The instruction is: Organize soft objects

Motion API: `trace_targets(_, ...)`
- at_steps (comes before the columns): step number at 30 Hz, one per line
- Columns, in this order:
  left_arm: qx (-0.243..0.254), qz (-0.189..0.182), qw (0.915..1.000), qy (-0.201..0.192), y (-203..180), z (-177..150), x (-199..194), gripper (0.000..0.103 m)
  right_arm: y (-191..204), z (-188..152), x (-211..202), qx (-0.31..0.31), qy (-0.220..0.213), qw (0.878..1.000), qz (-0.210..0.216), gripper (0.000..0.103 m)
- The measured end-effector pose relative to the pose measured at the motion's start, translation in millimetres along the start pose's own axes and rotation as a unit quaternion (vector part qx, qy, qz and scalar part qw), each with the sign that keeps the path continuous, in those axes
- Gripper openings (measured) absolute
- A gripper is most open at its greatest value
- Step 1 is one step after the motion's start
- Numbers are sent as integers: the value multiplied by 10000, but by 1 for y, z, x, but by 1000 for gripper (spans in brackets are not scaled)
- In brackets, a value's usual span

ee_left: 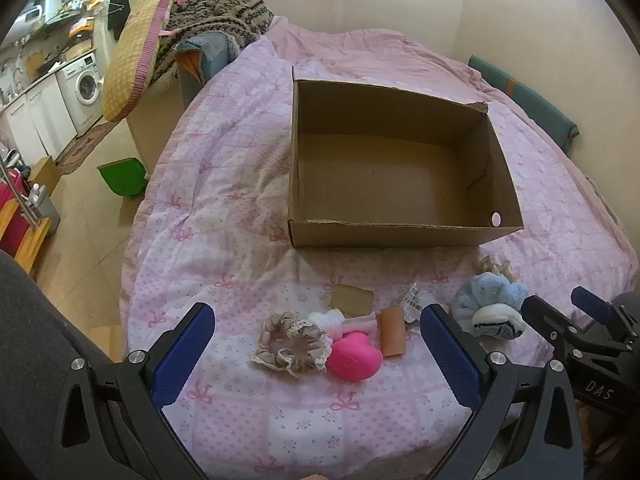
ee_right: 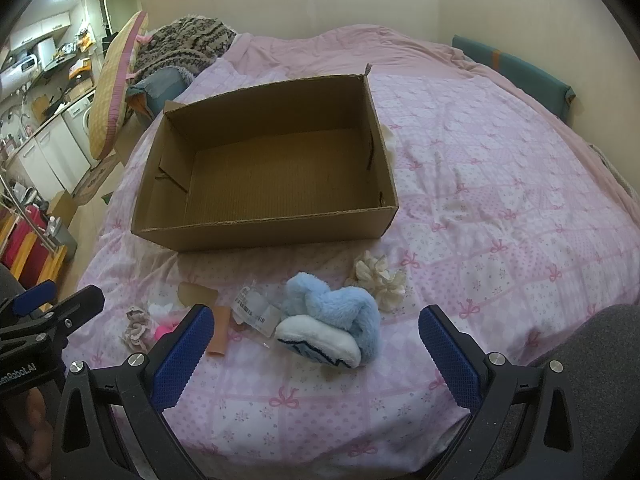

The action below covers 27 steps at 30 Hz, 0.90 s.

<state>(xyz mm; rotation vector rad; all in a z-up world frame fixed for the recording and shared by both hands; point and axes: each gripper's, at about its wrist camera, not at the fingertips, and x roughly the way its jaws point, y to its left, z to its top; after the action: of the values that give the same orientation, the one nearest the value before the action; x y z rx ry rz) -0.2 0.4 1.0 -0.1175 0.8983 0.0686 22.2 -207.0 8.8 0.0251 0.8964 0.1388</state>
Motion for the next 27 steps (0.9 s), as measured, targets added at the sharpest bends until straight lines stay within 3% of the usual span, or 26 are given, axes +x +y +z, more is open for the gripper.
trace_targets(27,25,41,10000,-18,3,3,-1,103,0,-1,0,-2,-13,10000,-5,103)
